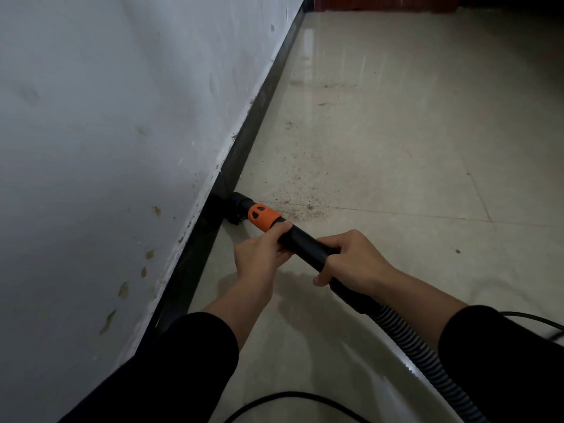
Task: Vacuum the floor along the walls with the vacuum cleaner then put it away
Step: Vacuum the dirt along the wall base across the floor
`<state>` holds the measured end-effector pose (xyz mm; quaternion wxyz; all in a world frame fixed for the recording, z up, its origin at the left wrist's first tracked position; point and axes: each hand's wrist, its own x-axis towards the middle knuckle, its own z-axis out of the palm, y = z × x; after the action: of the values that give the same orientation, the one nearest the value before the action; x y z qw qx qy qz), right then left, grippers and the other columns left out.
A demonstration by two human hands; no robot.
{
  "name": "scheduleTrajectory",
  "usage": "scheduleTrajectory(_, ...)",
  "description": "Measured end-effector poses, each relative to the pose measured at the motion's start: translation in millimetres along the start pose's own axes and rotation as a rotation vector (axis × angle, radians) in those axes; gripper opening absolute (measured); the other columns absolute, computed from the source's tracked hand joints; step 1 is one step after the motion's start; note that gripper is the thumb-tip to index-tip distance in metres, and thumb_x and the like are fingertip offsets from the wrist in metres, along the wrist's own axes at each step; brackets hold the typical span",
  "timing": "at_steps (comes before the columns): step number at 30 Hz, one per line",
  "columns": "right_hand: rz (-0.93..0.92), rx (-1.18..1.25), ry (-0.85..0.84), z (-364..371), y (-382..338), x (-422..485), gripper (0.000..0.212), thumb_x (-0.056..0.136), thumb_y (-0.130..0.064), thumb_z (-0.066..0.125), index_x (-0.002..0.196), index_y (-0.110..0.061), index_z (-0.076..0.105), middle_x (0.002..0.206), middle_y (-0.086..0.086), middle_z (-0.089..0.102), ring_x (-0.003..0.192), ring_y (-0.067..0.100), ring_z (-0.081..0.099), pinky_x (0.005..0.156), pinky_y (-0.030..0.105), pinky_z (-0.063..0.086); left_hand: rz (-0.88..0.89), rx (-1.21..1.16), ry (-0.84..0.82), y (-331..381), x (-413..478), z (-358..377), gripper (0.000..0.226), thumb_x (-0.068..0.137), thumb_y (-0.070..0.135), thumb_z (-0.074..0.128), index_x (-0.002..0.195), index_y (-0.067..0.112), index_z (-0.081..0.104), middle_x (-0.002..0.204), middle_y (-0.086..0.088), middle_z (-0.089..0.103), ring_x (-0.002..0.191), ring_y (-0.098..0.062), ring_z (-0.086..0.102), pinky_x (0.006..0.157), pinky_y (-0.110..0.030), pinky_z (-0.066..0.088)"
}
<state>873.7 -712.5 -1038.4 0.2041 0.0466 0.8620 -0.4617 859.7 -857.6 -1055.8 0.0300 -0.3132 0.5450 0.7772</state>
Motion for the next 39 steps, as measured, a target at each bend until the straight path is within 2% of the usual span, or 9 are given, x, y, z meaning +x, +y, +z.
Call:
scheduleTrajectory(3,-0.002,0.001,0.025,4.0,1.1,0.8,0.036,0.062,-0.002,0.076,0.092,-0.022,0.076,0.076,0.013,0.07,0.059,0.021,0.062,0.056,0.03,0.051,0.007,0.012,0.008,-1.2,3.8,0.4,0.018,0.073,0.01,0.081,0.081,-0.001,0.068,0.074,-0.013,0.075,0.071,-0.021,0.074,0.061,-0.024,0.059)
scheduleTrajectory(9,-0.009,-0.002,0.078,11.2,-0.8,5.8,0.036,0.064,-0.003,0.074,0.093,-0.025,0.074,0.065,0.005,0.066,0.053,0.021,0.06,0.057,0.034,0.053,0.017,0.01,0.043,1.4,9.8,3.8,0.018,0.073,0.01,0.08,0.081,0.001,0.067,0.083,-0.016,0.074,0.074,-0.021,0.074,0.061,-0.024,0.059)
scheduleTrajectory(19,-0.028,-0.055,0.129,10.4,1.3,-0.7,0.034,0.066,-0.005,0.073,0.093,-0.024,0.073,0.068,0.004,0.065,0.06,0.024,0.062,0.063,0.037,0.055,0.016,-0.012,0.022,-1.9,6.3,8.5,0.014,0.074,0.009,0.079,0.078,0.001,0.068,0.077,-0.014,0.074,0.07,-0.019,0.074,0.055,-0.021,0.056)
scheduleTrajectory(31,-0.005,-0.082,0.145,-2.5,14.3,-29.4,0.033,0.064,-0.005,0.072,0.093,-0.021,0.072,0.07,0.008,0.065,0.066,0.028,0.063,0.067,0.041,0.055,-0.017,0.042,-0.027,-17.9,-12.3,15.3,0.015,0.074,0.011,0.079,0.079,0.002,0.068,0.078,-0.014,0.075,0.071,-0.021,0.074,0.058,-0.024,0.058)
scheduleTrajectory(35,0.007,-0.075,0.15,-6.7,15.9,-35.1,0.032,0.064,-0.004,0.07,0.092,-0.021,0.072,0.068,0.009,0.065,0.059,0.026,0.06,0.063,0.04,0.055,-0.029,0.036,-0.041,-18.7,-18.6,17.8,0.017,0.075,0.011,0.079,0.082,0.001,0.068,0.072,-0.011,0.074,0.07,-0.021,0.074,0.056,-0.022,0.057)
scheduleTrajectory(39,0.021,-0.089,0.145,-12.3,16.5,-41.5,0.034,0.064,-0.004,0.07,0.092,-0.023,0.073,0.068,0.008,0.066,0.067,0.029,0.065,0.065,0.039,0.055,-0.037,0.034,-0.059,-20.2,-25.6,20.3,0.016,0.075,0.011,0.078,0.081,0.0,0.067,0.071,-0.012,0.074,0.07,-0.021,0.074,0.054,-0.021,0.056)
